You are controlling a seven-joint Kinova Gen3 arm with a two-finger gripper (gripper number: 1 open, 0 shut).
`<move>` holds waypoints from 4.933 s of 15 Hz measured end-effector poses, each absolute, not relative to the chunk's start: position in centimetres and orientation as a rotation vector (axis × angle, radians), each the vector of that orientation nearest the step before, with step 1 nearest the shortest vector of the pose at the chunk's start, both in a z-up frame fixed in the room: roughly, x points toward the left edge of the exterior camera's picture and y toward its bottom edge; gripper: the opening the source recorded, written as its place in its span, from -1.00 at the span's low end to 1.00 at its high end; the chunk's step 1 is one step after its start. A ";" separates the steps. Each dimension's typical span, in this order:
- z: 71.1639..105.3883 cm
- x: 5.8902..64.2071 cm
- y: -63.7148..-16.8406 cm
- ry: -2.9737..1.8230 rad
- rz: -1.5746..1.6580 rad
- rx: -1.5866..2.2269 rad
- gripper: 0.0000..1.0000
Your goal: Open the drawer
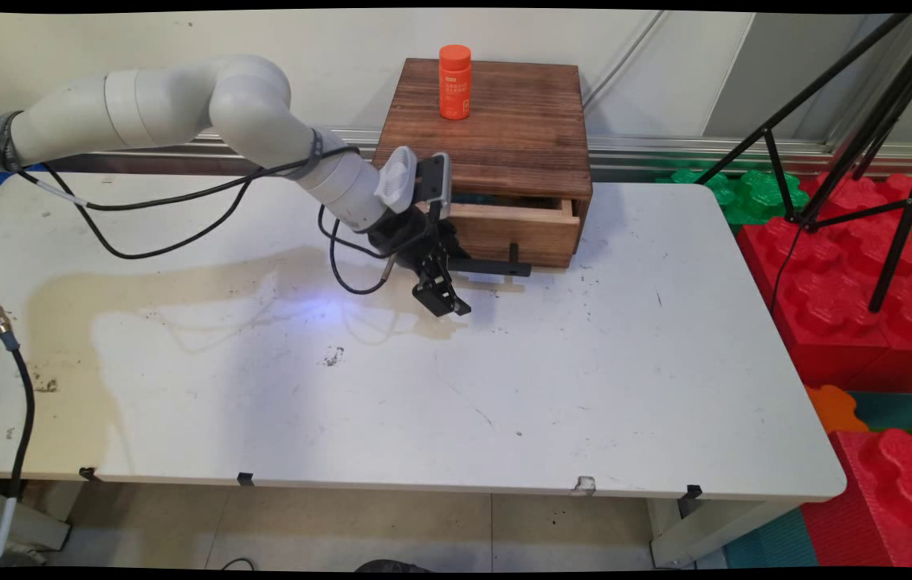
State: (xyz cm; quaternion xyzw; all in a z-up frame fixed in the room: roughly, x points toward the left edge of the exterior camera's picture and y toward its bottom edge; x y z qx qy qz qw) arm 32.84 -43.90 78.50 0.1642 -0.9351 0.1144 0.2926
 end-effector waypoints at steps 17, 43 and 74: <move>78.6 30.4 -39.1 -2.498 0.265 0.337 1.00; 79.2 27.0 -31.8 -2.488 0.190 0.262 1.00; 79.5 25.6 -26.8 -2.478 0.120 0.209 1.00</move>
